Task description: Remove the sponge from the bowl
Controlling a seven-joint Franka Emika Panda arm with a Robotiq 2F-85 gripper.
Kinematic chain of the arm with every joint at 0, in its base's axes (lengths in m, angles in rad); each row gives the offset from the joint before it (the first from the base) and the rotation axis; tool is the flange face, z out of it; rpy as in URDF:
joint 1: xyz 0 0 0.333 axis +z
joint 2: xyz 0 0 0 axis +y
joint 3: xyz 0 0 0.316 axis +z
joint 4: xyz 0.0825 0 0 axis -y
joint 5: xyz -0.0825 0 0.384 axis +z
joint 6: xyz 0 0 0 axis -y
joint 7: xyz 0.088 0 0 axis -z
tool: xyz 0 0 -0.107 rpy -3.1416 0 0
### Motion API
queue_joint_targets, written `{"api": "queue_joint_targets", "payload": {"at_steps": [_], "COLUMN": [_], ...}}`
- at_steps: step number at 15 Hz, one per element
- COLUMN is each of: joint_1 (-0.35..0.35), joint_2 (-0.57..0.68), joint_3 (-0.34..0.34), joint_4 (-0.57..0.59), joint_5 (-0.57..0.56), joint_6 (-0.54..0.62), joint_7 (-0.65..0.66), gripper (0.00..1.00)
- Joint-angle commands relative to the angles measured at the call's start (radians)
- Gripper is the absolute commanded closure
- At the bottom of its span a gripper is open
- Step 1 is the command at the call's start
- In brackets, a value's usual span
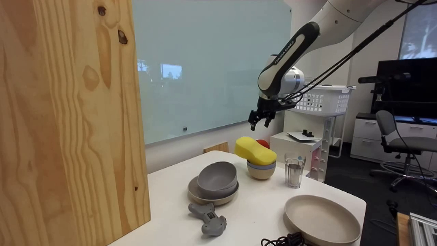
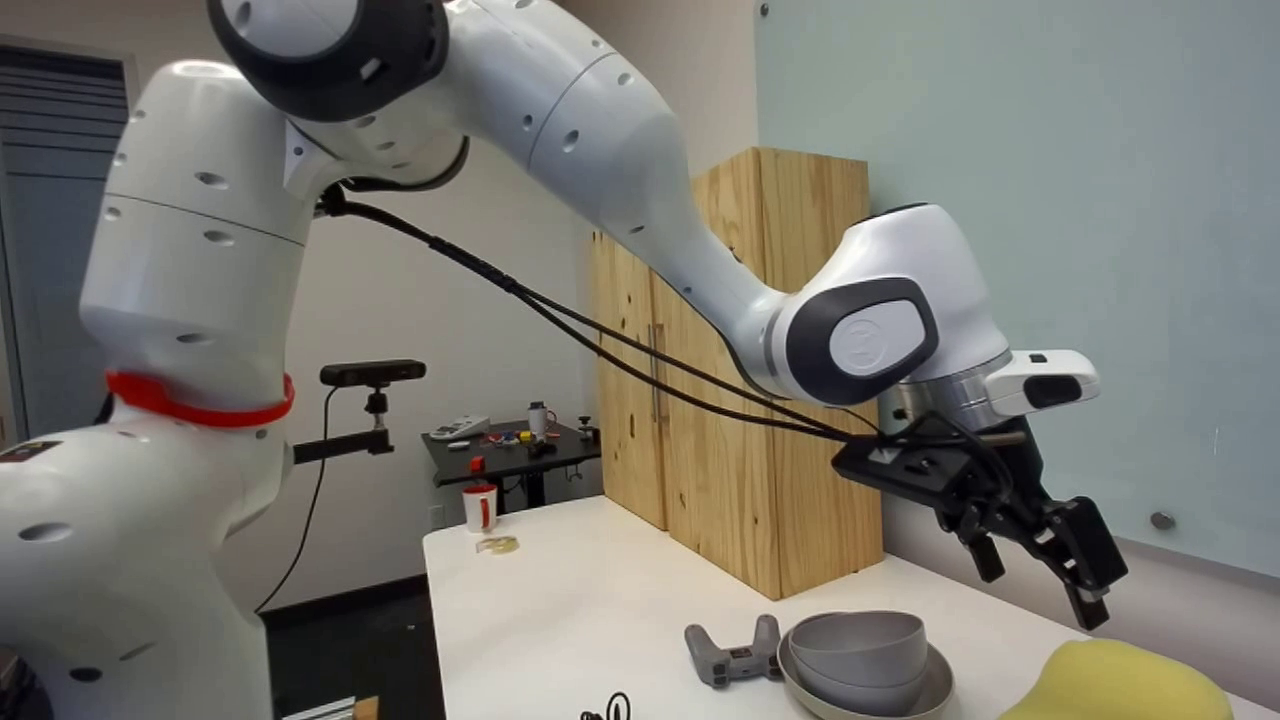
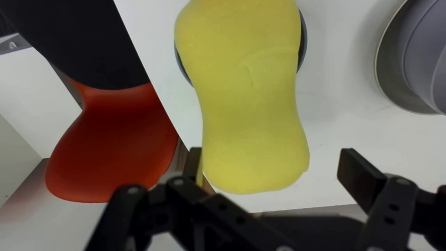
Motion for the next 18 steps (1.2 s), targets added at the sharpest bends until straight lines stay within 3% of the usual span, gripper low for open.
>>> {"api": "queue_joint_targets", "payload": {"at_steps": [1,8,18], "joint_1": [-0.002,-0.025,-0.023], "joint_2": [0.017,0.043,0.124], "joint_3": [0.000,0.013,0.002], "joint_4": [-0.009,-0.029,-0.041], "joint_5": [0.014,0.061,-0.032], "joint_6": [0.025,0.044,0.103], "joint_7": [-0.012,-0.043,-0.114], "gripper": [0.00,0.00,0.00]}}
